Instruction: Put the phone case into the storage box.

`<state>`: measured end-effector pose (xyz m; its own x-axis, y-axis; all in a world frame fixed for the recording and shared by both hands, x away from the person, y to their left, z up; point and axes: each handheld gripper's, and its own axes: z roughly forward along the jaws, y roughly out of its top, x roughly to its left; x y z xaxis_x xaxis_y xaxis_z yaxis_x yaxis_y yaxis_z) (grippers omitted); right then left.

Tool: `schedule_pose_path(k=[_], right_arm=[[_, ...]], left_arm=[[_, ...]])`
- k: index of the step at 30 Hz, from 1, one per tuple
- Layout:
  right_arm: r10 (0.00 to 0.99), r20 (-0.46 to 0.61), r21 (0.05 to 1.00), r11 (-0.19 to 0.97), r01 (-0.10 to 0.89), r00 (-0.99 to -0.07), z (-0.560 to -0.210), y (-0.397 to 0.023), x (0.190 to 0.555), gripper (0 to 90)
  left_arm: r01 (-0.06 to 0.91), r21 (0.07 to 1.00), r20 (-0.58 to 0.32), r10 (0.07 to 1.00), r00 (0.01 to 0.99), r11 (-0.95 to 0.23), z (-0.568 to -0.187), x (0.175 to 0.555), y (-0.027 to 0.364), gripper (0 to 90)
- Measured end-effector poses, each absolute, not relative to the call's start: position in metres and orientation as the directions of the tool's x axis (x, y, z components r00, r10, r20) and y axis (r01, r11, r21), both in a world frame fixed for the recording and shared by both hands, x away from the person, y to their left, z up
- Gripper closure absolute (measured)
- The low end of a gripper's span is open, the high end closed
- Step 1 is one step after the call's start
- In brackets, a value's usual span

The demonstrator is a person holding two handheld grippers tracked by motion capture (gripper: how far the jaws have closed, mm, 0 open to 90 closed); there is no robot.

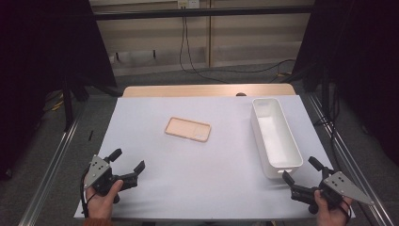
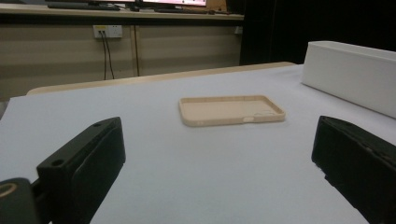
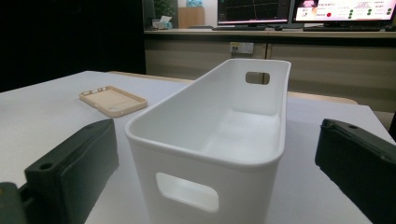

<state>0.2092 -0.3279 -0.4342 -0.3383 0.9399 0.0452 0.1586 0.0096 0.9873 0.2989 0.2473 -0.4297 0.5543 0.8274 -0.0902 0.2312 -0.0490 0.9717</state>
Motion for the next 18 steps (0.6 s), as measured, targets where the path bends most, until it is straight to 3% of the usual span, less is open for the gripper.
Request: schedule_pose_path(k=[18], right_arm=[[0.936,0.057,0.985,0.003,0.170,-0.347,-0.4357,-0.3291,0.1998,0.0]], left_arm=[[0.248,0.966,-0.086,0.808,0.583,-0.076,-0.4290,0.3051,0.2410,2.8]])
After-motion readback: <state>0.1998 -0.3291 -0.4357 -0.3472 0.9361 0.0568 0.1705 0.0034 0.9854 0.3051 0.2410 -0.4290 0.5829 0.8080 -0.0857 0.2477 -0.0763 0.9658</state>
